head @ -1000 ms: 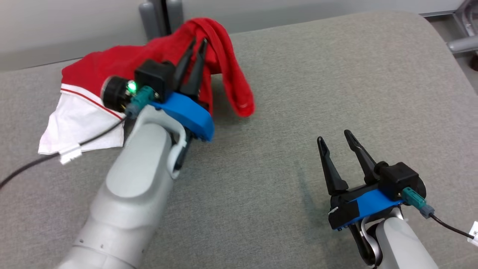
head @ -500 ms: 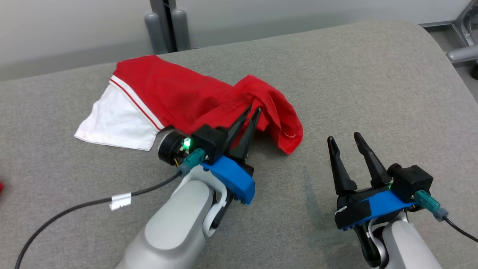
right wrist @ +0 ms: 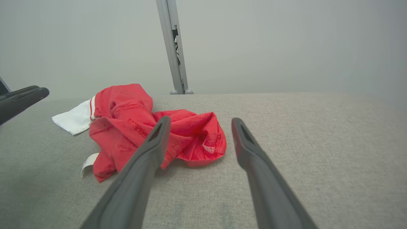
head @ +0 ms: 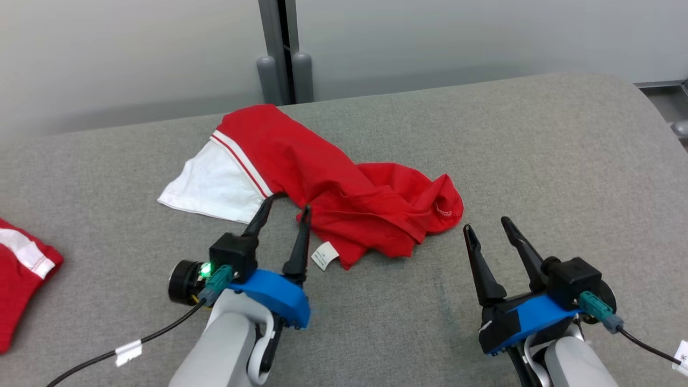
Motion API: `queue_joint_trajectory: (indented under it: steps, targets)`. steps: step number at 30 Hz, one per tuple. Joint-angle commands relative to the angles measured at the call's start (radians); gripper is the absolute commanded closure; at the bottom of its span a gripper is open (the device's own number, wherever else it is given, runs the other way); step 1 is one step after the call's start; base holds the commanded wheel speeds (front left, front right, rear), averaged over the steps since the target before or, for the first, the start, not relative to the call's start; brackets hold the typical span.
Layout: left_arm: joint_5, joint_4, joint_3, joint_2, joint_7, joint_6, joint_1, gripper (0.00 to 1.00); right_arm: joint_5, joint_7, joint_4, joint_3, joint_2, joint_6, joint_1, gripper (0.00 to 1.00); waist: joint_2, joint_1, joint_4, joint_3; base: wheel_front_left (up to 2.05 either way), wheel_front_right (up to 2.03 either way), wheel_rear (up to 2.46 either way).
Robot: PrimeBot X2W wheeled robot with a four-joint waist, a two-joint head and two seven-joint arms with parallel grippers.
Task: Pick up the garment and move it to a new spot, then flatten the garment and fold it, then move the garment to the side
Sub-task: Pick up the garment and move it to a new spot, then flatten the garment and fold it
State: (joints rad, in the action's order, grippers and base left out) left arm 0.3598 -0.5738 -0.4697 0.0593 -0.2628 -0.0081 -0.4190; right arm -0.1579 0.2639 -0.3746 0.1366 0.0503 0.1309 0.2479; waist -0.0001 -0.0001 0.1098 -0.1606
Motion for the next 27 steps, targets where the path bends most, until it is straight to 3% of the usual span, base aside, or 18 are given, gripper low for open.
queue_joint_trajectory:
  steps: [1, 15, 27]
  targets:
    - [-0.015, 0.011, 0.019, 0.009, -0.003, 0.004, 0.018, 0.00, 0.006, 0.001, -0.004, 0.000, 0.001, 0.000, -0.018, 0.00, 0.0001, 0.0001, -0.004, 0.009, 0.00, 0.00, 0.00]
    - [-0.118, 0.100, 0.339, 0.005, -0.003, 0.007, 0.310, 0.00, 0.014, 0.001, -0.039, 0.002, 0.001, 0.000, -0.102, 0.00, 0.0001, 0.0001, -0.062, 0.138, 0.00, 0.00, 0.00]
    - [-0.152, 0.129, 0.424, -0.008, -0.003, -0.027, 0.446, 0.00, 0.028, 0.001, -0.057, 0.012, 0.001, 0.000, -0.139, 0.00, 0.0001, 0.0001, -0.097, 0.178, 0.00, 0.00, 0.00]
